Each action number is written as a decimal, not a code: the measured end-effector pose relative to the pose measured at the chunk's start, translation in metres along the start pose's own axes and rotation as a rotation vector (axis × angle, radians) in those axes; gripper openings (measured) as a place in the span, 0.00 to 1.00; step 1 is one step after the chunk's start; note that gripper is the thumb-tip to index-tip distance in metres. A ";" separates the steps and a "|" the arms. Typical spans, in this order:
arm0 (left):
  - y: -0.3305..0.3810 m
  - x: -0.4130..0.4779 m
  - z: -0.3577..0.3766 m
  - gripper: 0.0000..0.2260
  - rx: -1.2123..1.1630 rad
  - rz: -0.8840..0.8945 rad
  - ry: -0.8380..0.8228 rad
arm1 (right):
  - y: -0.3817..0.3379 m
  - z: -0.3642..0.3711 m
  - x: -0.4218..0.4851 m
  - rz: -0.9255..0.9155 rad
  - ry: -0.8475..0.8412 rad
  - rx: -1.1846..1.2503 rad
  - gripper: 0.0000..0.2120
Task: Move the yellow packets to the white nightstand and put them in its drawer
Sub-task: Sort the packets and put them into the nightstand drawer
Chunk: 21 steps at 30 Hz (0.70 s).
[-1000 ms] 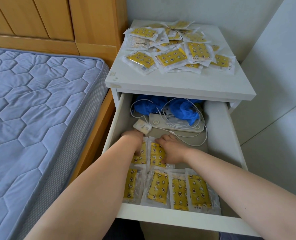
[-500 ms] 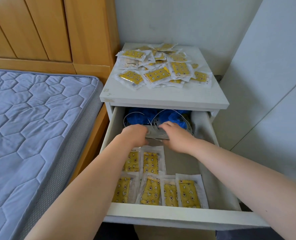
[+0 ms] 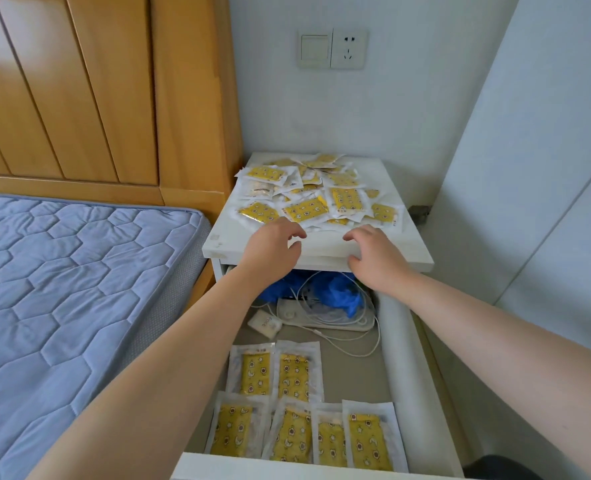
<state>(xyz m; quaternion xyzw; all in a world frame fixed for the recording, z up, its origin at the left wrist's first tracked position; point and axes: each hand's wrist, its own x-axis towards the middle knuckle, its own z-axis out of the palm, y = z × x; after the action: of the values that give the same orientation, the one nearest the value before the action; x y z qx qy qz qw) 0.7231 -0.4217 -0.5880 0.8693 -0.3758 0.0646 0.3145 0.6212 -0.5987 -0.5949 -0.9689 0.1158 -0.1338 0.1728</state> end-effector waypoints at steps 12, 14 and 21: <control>-0.038 0.050 0.026 0.26 0.527 -0.080 -0.210 | 0.048 0.004 0.033 0.372 -0.041 -0.201 0.31; -0.041 0.052 0.029 0.27 0.518 -0.084 -0.226 | 0.057 0.003 0.039 0.383 -0.051 -0.228 0.33; -0.047 0.057 0.032 0.27 0.489 -0.063 -0.296 | 0.064 0.007 0.082 0.428 0.202 0.115 0.27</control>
<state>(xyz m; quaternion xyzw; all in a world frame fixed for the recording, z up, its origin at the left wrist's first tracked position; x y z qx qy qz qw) 0.7919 -0.4513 -0.6164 0.9306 -0.3636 0.0158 0.0390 0.6890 -0.6769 -0.6066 -0.8925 0.3275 -0.1966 0.2397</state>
